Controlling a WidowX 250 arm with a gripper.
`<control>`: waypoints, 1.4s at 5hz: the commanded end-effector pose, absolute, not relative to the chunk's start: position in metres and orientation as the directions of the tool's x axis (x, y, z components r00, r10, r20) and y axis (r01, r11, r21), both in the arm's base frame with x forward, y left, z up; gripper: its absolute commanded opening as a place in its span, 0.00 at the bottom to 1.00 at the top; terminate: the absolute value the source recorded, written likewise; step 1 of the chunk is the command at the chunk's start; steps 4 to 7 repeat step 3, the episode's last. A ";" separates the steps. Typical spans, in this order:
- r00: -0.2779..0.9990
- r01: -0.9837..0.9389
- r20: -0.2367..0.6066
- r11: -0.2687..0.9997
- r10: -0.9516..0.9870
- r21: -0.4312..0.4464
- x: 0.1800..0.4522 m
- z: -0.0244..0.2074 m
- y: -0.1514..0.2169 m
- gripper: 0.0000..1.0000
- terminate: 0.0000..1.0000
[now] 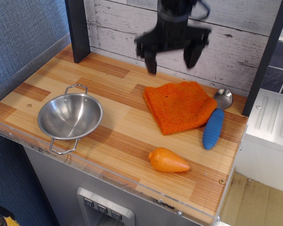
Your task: PICK UPTHE TOWEL PUT ON THE ANOTHER SIDE OF THE TABLE
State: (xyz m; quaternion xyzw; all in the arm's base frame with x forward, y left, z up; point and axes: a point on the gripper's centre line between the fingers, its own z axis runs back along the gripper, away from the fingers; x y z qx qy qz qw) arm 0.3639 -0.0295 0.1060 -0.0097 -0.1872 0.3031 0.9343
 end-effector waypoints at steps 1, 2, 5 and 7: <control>0.728 -0.550 0.384 0.818 0.568 -0.169 0.356 0.127 -0.032 1.00 0.00; 0.728 -0.550 0.384 0.818 0.568 -0.169 0.356 0.127 -0.032 1.00 0.00; 0.728 -0.550 0.384 0.818 0.568 -0.169 0.356 0.127 -0.032 1.00 1.00; 0.728 -0.550 0.384 0.818 0.568 -0.169 0.356 0.127 -0.032 1.00 1.00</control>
